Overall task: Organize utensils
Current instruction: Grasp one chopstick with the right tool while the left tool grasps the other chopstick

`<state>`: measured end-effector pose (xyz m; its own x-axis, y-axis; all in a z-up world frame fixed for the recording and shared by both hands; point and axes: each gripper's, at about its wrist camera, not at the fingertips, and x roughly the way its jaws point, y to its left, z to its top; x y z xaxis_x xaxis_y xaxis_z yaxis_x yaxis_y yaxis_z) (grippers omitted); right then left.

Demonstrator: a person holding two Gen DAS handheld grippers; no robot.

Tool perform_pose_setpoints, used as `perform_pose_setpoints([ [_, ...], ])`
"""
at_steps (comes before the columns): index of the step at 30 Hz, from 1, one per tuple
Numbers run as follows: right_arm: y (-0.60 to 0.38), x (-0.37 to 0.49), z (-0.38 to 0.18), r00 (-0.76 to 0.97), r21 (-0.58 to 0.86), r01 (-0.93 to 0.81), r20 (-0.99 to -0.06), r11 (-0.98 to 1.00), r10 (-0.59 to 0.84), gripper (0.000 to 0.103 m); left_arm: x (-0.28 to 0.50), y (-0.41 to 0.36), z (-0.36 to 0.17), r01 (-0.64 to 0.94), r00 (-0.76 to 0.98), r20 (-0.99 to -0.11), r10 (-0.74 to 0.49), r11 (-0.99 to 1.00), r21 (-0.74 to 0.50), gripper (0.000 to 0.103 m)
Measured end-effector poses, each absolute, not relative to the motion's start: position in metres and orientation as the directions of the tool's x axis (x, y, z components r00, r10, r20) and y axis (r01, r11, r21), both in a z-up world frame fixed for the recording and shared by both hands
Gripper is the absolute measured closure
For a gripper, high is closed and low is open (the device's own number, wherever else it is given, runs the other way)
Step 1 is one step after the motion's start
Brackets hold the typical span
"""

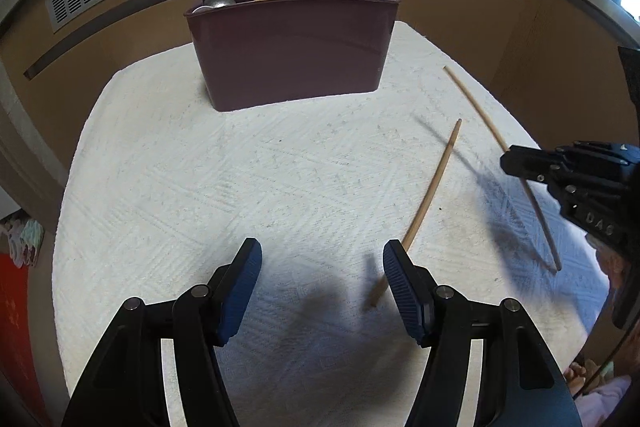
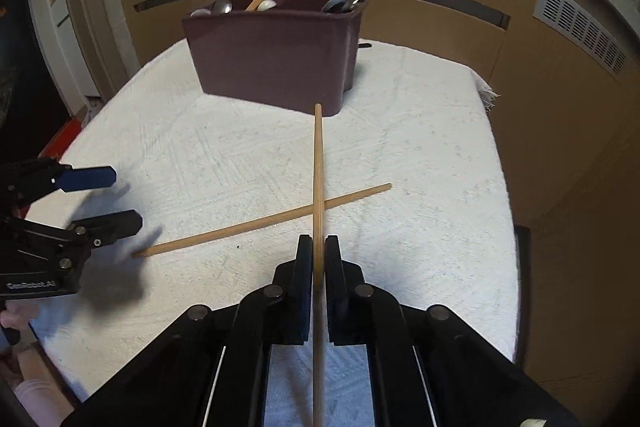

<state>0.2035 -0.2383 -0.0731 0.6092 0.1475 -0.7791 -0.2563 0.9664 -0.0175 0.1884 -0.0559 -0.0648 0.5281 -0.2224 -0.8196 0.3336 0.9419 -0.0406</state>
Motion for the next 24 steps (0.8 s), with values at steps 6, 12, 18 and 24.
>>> perform_pose_setpoints([
  [6,-0.277,0.185,-0.057,0.632,0.097,-0.186,-0.750,0.978,0.195,0.098,0.192,-0.085,-0.055,0.463,0.502,-0.821,-0.274,0.886,-0.013,0.039],
  [12,-0.295,0.173,-0.064,0.632,0.180,-0.144,-0.740,0.973,0.230,0.098,0.222,-0.121,-0.052,0.655,0.338,-0.873,-0.351,0.754,-0.049,0.078],
  [18,-0.305,0.170,-0.070,0.633,0.225,-0.122,-0.733,0.967,0.251,0.098,0.256,-0.157,-0.062,0.736,0.154,-0.926,-0.346,0.665,-0.126,0.082],
  [24,-0.306,0.171,-0.075,0.620,0.243,-0.134,-0.735,0.961,0.273,0.098,0.272,-0.182,-0.076,0.751,0.149,-0.961,-0.234,0.659,-0.044,0.082],
])
